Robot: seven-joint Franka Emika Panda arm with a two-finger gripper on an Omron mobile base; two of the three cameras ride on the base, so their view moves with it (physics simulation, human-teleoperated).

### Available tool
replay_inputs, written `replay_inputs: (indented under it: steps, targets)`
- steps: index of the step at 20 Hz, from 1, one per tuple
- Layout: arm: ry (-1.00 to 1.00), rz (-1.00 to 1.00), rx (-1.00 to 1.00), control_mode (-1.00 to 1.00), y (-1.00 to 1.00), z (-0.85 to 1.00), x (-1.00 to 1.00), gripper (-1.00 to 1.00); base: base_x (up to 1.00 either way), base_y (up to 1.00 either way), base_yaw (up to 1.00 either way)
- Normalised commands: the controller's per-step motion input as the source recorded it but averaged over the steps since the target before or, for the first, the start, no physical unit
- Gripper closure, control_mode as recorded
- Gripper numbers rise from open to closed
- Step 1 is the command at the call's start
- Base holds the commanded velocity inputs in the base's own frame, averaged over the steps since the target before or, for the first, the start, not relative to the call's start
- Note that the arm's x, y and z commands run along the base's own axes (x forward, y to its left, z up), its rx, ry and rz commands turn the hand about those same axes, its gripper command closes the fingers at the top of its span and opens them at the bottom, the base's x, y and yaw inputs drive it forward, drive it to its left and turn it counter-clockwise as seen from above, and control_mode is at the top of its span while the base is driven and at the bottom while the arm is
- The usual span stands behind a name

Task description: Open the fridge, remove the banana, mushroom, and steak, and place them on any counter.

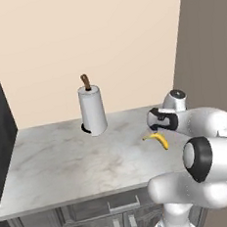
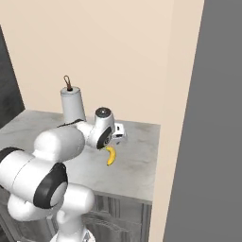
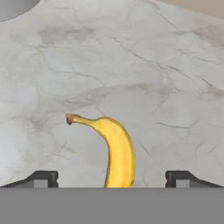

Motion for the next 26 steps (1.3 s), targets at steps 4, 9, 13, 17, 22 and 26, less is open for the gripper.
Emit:
replay_inputs:
  steps: [4, 9, 13, 17, 22, 26]
  targets:
    - [-0.01, 0.03, 0.02, -1.0, 0.15, 1.0, -0.03, -1.0, 0.0, 0.0, 0.0]
    - [0.0, 0.0, 0.02, -1.0, 0.22, 1.0, -0.06, -1.0, 0.0, 0.0, 0.0]
    - [-0.04, -0.05, 0.02, -1.0, 0.16, 0.96, -0.51, -1.0, 0.0, 0.0, 0.0]
    - [-0.14, -0.17, 0.06, -1.0, 0.17, 0.88, -0.95, -1.0, 0.0, 0.0, 0.0]
    - [-0.15, -0.11, 0.05, -1.0, 0.21, 0.89, -0.89, -1.0, 0.0, 0.0, 0.0]
    - [-0.12, -0.06, 0.0, -1.0, 0.04, 0.32, -0.91, -1.0, 0.0, 0.0, 0.0]
